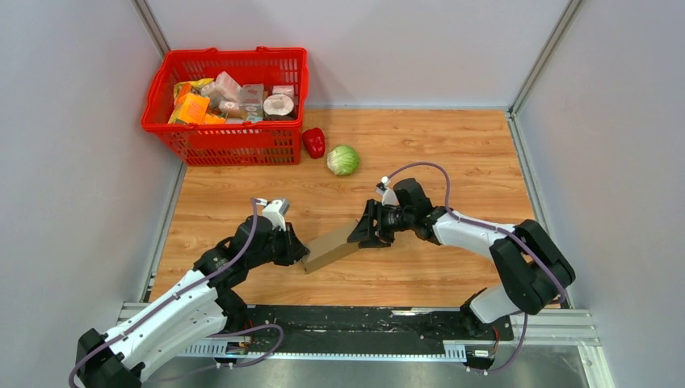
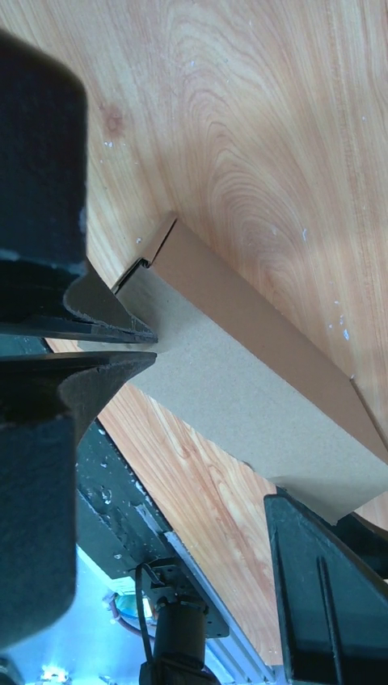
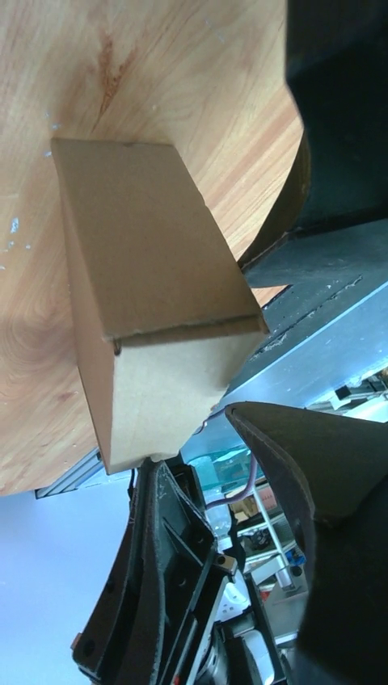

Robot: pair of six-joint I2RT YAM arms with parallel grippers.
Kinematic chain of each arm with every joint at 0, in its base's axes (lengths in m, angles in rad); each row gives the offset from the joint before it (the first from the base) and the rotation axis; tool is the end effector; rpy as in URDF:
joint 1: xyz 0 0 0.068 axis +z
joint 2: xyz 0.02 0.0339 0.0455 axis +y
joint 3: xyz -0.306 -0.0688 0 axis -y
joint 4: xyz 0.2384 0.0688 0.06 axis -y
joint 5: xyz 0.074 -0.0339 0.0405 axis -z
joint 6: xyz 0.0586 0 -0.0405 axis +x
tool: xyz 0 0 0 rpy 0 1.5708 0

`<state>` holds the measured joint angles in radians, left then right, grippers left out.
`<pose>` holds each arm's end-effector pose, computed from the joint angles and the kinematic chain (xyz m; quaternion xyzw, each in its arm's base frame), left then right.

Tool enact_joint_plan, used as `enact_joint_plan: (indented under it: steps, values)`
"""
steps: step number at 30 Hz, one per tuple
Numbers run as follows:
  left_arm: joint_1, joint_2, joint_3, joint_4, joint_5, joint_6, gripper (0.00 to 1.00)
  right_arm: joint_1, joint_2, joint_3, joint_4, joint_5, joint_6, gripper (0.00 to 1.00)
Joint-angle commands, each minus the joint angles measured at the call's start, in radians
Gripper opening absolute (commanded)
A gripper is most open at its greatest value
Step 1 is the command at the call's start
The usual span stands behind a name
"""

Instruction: Fold the paper box

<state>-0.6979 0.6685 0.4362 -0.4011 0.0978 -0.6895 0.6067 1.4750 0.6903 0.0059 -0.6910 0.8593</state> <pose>0.0977 -0.0894 0.2283 0.0258 0.8910 -0.3220 0.3190 0.2142 0.1941 0.2084 -0.0202 0.8776 0.4751 0.0607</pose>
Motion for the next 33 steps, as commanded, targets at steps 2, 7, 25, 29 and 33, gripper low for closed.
enact_joint_plan:
  steps: [2,7,25,29,33]
  values:
    - [0.001,0.016,-0.056,-0.058,0.009,0.024,0.17,-0.005,0.060,0.006,0.121,0.010,0.041,0.53]
    - [0.000,0.014,-0.076,-0.045,0.022,0.010,0.17,-0.005,0.082,-0.012,0.132,0.030,0.023,0.47]
    - [-0.270,0.129,0.013,0.104,0.027,-0.093,0.21,-0.076,-0.028,-0.153,-0.102,0.185,-0.080,0.45]
    - [-0.298,0.192,0.071,0.120,0.028,-0.082,0.24,-0.102,-0.116,-0.146,-0.222,0.258,-0.132,0.53]
    - [-0.302,0.194,0.153,0.128,0.063,-0.065,0.34,-0.110,-0.240,-0.101,-0.391,0.370,-0.180,0.65]
